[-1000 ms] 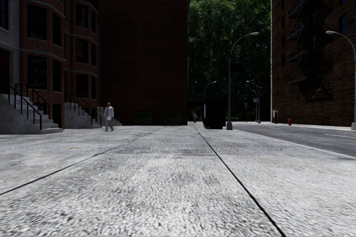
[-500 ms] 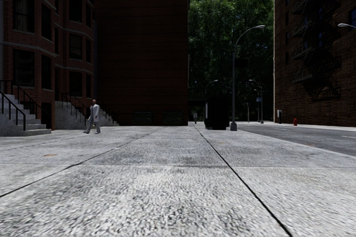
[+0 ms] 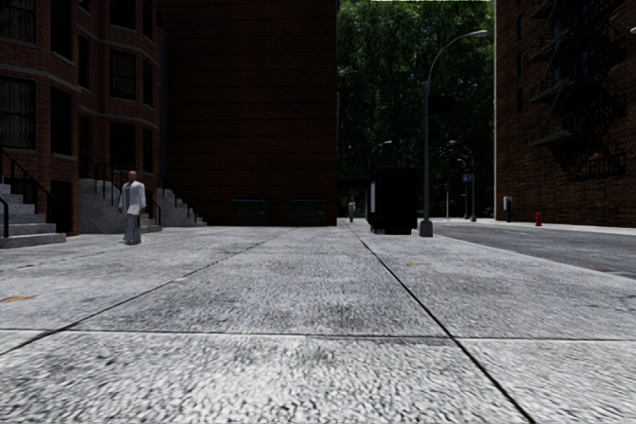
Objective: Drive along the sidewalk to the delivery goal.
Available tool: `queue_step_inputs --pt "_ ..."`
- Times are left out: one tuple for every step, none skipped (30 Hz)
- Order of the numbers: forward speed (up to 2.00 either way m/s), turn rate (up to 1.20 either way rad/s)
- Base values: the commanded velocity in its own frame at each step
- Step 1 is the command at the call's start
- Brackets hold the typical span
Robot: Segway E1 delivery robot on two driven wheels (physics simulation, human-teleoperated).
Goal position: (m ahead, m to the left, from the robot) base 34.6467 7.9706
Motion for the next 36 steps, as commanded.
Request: queue_step_inputs --pt "1.96 0.0" --pt "1.96 0.0" --pt "1.96 0.0" --pt "1.96 0.0" --pt "1.96 0.0" --pt "1.96 0.0" --pt "1.96 0.0" --pt "1.96 0.0" --pt "1.96 0.0" --pt "1.96 0.0" --pt "1.96 0.0" --pt "1.96 0.0" --pt "1.96 0.0" --pt "1.96 0.0" --pt "1.96 0.0" --pt "1.96 0.0" --pt "1.96 0.0" --pt "1.96 0.0" --pt "1.96 0.0" --pt "1.96 0.0" --pt "1.96 0.0" --pt "1.96 0.0" --pt "1.96 0.0" --pt "1.96 0.0" --pt "1.96 0.0" --pt "1.97 0.0" --pt "1.98 0.0" --pt "1.98 0.0" --pt "1.98 0.0" --pt "1.99 0.0" --pt "1.99 0.0" --pt "1.99 0.0" --pt "1.99 0.0" --pt "1.99 0.0" --pt "1.99 0.0" --pt "1.99 0.0"
